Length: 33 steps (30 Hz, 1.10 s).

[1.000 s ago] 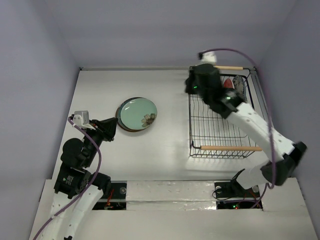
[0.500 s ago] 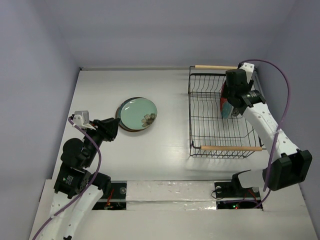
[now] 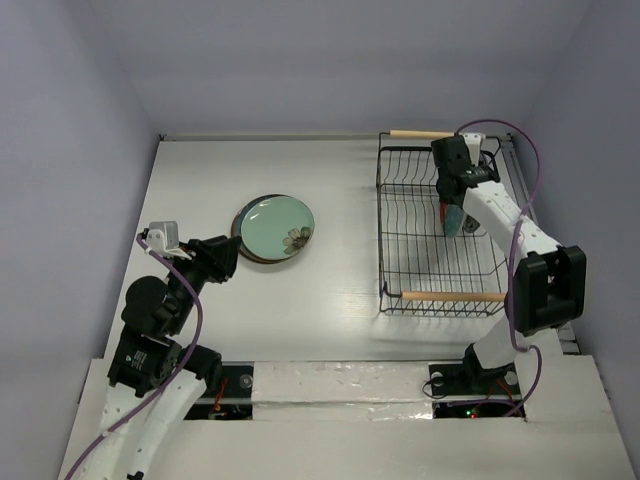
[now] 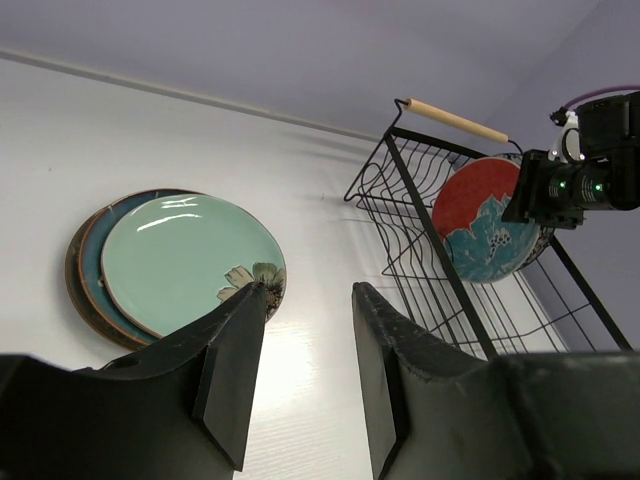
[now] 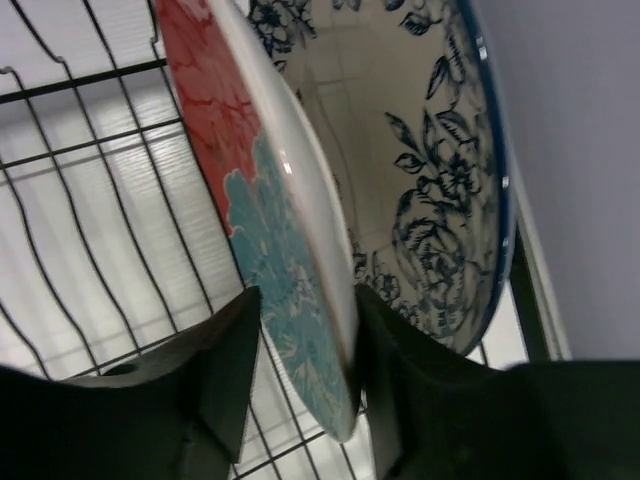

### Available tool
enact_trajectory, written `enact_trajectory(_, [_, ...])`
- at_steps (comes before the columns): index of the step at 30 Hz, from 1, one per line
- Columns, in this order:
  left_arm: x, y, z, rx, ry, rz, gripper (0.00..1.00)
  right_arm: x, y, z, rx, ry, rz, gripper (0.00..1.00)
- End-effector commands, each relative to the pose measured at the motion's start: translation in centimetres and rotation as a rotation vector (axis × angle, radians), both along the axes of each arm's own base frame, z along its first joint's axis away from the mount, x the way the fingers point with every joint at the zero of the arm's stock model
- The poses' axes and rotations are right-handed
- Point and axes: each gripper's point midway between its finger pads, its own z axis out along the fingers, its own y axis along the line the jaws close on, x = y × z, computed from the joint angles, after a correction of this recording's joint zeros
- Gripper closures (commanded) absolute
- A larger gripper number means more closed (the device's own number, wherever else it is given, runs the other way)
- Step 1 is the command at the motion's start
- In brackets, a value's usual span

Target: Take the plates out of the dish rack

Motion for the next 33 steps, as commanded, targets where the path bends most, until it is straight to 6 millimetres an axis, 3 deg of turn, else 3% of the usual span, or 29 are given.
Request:
enact_trajectory(1, [0.0, -0.4, 0.8, -0.003, -0.038, -0.019, 0.63, 0.7, -1.1, 3.4, -0.053, -0.064, -0.023, 0.54])
enact_trajectory(5, [0.0, -0.4, 0.8, -0.002, -0.040, -0.020, 0.62, 0.4, -1.4, 4.3, -0.072, -0.066, -0.023, 0.77])
enact_trajectory(11, [-0.1, -0.3, 0.9, -0.004, -0.043, -0.019, 0.62, -0.3, -1.6, 5.6, -0.078, -0.072, -0.015, 0.99])
enact_trajectory(18, [0.0, -0.3, 0.9, -0.004, -0.043, -0.019, 0.61, -1.2, -1.6, 10.5, -0.086, -0.172, -0.016, 1.00])
enact_trajectory(26, [0.0, -0.4, 0.8, -0.004, -0.041, -0.022, 0.61, -3.6, -0.7, 18.3, -0.019, -0.378, 0.003, 1.00])
enact_trajectory(32, [0.0, -0.4, 0.8, -0.004, -0.041, -0.023, 0.61, -5.4, 3.8, 23.7, 0.197, -0.593, 0.145, 1.00])
enact_trajectory(33, [0.0, -0.4, 0.9, -0.005, -0.044, -0.023, 0.61, -5.5, 6.2, 25.2, 0.278, -0.654, 0.228, 1.00])
